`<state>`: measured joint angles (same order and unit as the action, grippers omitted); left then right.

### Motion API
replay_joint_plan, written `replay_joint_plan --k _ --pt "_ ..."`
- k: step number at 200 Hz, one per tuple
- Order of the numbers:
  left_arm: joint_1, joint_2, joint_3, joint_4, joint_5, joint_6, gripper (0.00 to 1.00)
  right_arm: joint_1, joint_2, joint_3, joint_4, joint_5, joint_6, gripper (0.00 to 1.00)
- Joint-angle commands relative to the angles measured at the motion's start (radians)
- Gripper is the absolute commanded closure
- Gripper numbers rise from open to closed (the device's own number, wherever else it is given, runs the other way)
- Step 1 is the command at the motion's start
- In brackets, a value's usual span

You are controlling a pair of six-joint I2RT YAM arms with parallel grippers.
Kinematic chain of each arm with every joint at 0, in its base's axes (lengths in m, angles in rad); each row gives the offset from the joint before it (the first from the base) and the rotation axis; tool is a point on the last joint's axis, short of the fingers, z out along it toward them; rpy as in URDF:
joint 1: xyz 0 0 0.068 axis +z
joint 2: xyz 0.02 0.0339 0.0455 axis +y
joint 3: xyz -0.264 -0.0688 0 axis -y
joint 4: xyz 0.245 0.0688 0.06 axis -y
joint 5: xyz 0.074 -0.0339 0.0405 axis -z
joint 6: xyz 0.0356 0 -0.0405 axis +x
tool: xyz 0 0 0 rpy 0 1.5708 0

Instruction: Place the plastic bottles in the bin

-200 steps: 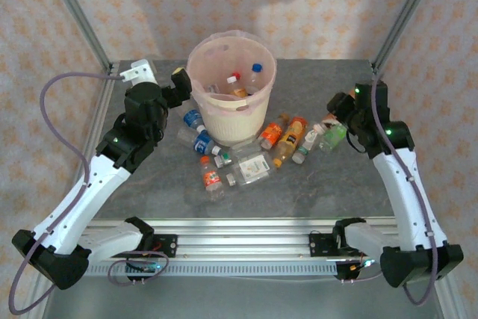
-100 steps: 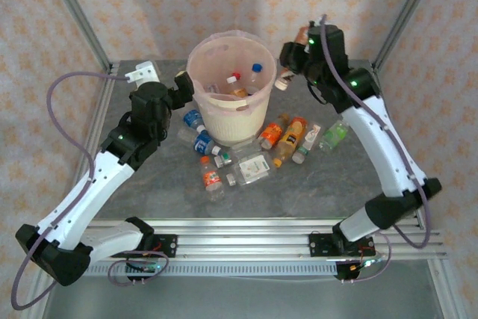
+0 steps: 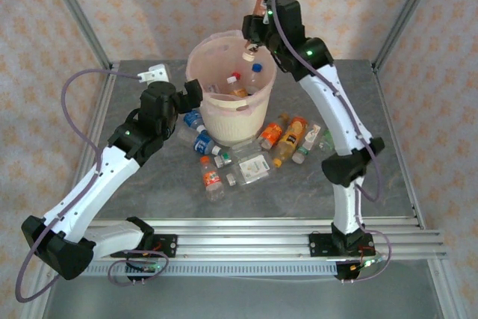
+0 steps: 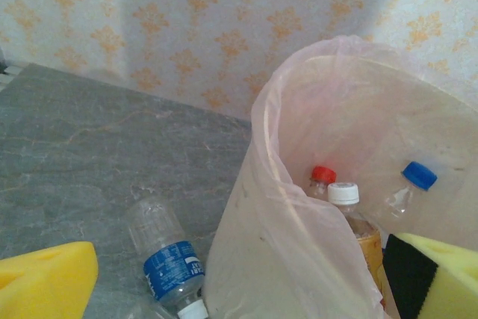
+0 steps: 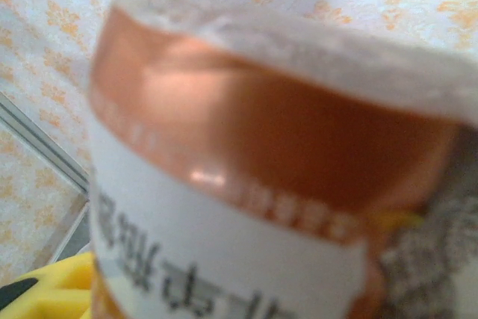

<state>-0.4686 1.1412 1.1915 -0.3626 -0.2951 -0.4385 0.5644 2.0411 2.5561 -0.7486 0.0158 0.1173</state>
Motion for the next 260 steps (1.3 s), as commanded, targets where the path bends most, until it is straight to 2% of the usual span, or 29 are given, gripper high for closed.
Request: replay_joint_plan --k 1,45,85,176,260 --pt "0.006 -0.04 -0.024 -0.059 0.027 -0.008 0.0 0.019 0.065 0.101 -0.045 -0.031 -0.041 0.58" --pt "0.005 -0.079 -0.084 -0.072 0.074 -0.006 0.0 0.029 0.119 0.105 -0.024 -0.047 -0.044 0.58" --pt "0.005 -0.044 -0.103 -0.053 0.109 -0.022 0.0 0.04 0.165 0.105 -0.013 -0.065 -0.045 0.58" --pt "0.007 -0.002 -0.117 -0.074 0.087 -0.039 0.0 0.078 0.281 0.105 -0.003 -0.126 -0.058 0.58" --pt "0.008 0.002 -0.146 -0.098 0.074 -0.061 0.0 0.083 0.348 0.105 -0.043 -0.163 -0.046 0.51"
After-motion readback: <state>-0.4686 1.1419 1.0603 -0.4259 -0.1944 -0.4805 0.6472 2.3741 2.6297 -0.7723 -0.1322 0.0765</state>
